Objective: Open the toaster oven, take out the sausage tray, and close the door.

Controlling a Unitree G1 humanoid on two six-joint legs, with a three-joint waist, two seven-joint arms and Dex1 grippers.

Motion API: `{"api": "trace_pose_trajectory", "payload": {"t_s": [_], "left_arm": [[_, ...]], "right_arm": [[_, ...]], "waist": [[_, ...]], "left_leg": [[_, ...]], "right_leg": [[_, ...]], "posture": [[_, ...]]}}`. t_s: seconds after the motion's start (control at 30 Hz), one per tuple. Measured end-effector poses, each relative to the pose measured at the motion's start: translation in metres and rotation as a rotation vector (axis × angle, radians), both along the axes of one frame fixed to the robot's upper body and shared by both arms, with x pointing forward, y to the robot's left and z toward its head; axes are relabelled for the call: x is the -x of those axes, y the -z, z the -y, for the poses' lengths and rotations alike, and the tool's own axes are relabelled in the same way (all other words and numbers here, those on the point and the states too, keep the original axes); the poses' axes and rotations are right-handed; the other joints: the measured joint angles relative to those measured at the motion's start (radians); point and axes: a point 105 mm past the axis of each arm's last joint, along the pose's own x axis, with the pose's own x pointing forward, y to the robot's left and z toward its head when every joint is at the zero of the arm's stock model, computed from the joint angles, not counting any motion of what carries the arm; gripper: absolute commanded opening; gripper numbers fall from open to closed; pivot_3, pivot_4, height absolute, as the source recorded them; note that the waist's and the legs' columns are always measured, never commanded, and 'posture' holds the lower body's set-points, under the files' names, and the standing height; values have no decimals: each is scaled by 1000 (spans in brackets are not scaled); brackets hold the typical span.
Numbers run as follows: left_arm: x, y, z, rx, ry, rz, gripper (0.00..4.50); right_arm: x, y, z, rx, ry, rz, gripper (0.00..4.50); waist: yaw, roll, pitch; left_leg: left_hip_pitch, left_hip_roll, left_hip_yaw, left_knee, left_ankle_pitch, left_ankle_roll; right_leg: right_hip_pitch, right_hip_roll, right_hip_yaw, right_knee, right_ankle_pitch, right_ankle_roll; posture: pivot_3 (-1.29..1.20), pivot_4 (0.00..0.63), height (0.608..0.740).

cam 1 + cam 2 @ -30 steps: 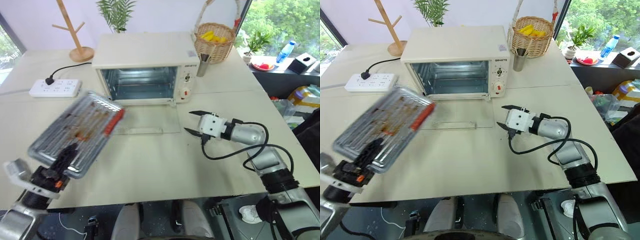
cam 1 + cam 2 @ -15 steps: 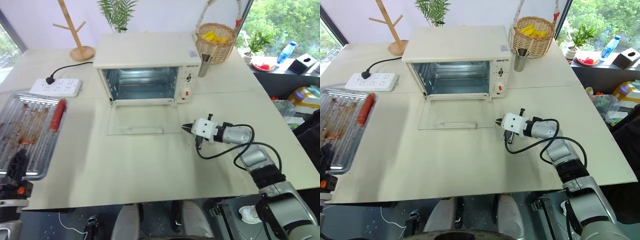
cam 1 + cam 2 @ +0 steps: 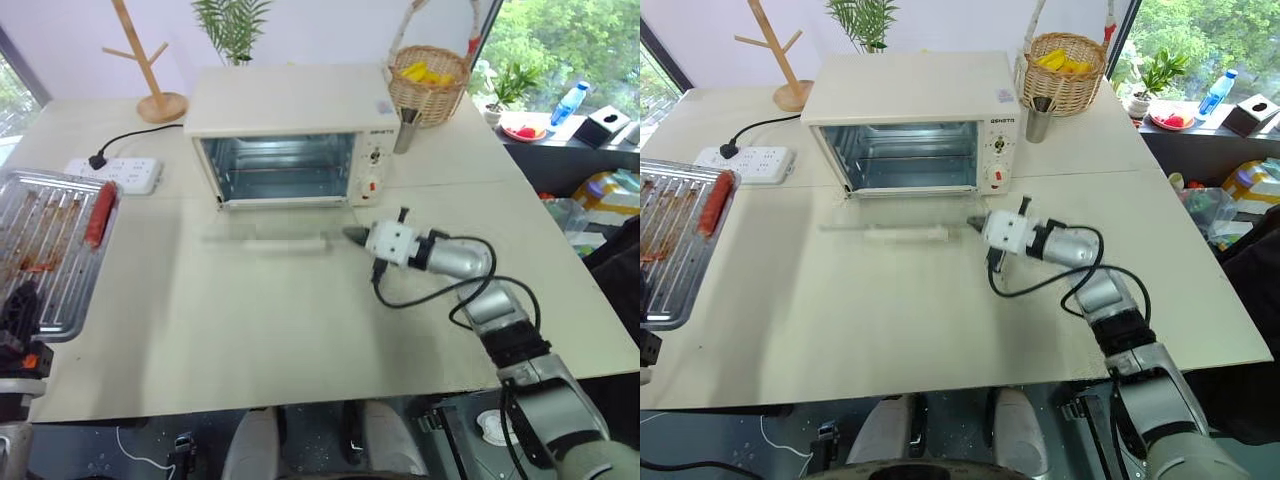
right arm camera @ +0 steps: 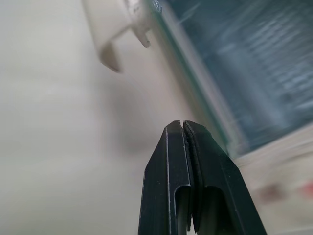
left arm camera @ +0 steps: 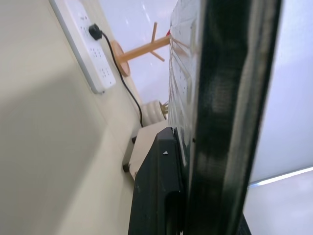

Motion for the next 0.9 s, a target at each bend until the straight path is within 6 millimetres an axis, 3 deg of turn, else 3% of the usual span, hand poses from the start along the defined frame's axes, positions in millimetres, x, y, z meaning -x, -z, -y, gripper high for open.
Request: {"api": "trace_pose_trajectory", "payload": {"t_s": [0.07,0.13,0.27,0.3,0.37,0.5,0.6,0.77,0.9], "left_arm": [[-2,-2,1,-11,10,-4,0],[-7,-5,3,-25,33,-1,0],[-26,3,24,-7,146,-45,0],[-30,6,32,-8,190,-64,0],[-37,10,48,-22,281,-94,0],[-47,20,76,-85,488,-161,0],[-47,32,80,-118,623,-224,0],[-54,44,79,-115,812,-288,0],[-67,48,94,-87,972,-286,0]], "right_arm": [[-2,-32,2,-59,15,70,45],[3,-39,0,-77,-1,78,45],[27,-1,-3,-48,-103,-98,45],[36,8,-3,-46,-137,-156,284],[51,18,0,-54,-192,-261,905],[73,15,12,-65,-252,-399,2855],[82,9,23,-99,-251,-480,4358],[85,1,48,-145,-147,-527,4442],[88,-4,61,-182,-59,-533,4442]], "waist": [[4,-1,0],[12,-2,-1],[26,-1,-1],[25,-1,0],[24,0,0],[21,0,0],[21,0,0],[25,1,1],[25,2,1]], "left_leg": [[0,1,-1,-1,0,0],[0,2,-3,-1,0,0],[0,1,-5,0,0,0],[0,1,-4,0,0,0],[0,1,-4,0,0,0],[1,1,-4,-1,0,0],[1,2,-4,-3,-1,1],[-1,2,-4,-3,-1,1],[-4,0,-5,-2,-1,1]], "right_leg": [[0,1,0,-1,0,0],[2,3,0,-2,0,0],[4,3,0,-4,0,0],[5,3,1,-4,0,0],[5,3,3,-4,0,0],[4,4,3,-4,0,0],[2,6,3,-4,0,0],[0,5,2,-4,0,-1],[-3,1,3,-5,0,-1]], "posture": [[0,150,734],[0,150,734],[0,150,734],[0,150,734],[0,150,734],[0,150,734],[0,150,734],[0,150,734],[0,150,734]]}}
